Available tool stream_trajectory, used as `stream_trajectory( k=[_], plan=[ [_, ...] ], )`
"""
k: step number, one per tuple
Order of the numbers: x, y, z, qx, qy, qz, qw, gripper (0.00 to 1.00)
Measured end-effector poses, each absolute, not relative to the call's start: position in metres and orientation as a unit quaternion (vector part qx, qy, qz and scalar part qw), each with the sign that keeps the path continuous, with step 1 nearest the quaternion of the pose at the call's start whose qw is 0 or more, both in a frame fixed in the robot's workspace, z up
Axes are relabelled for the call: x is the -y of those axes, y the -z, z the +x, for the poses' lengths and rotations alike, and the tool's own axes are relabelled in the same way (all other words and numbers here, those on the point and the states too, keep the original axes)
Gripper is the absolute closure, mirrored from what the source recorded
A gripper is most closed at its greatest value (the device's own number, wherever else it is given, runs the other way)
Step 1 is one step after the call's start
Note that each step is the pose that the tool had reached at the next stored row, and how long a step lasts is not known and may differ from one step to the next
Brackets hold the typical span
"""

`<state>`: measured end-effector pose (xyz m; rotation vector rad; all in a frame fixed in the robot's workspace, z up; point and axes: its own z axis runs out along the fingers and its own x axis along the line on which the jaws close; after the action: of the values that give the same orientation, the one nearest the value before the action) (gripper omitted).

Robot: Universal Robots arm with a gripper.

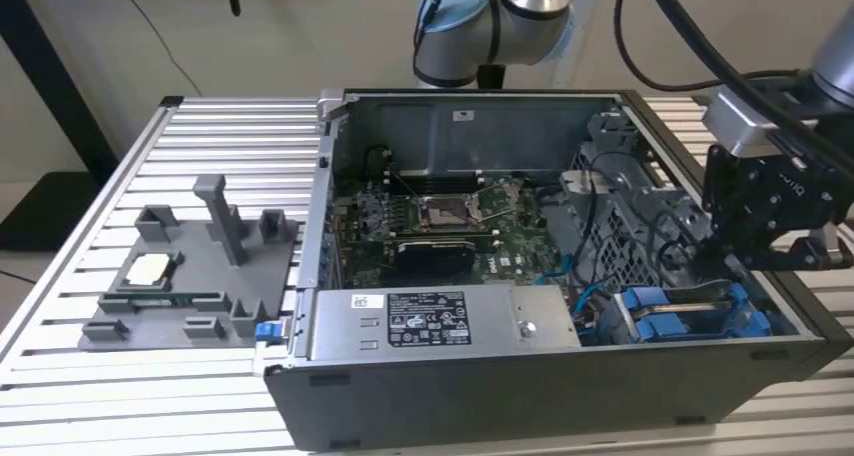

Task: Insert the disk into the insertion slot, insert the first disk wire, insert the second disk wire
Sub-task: 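Insert the first disk wire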

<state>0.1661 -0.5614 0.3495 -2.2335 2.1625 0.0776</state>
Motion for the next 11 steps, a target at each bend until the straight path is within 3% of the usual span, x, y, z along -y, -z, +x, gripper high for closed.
stream_trajectory(
  k=[11],
  plan=[
    [0.573, -0.344, 0.165, -0.691, -0.023, -0.722, 0.018, 0.81]
  ],
)
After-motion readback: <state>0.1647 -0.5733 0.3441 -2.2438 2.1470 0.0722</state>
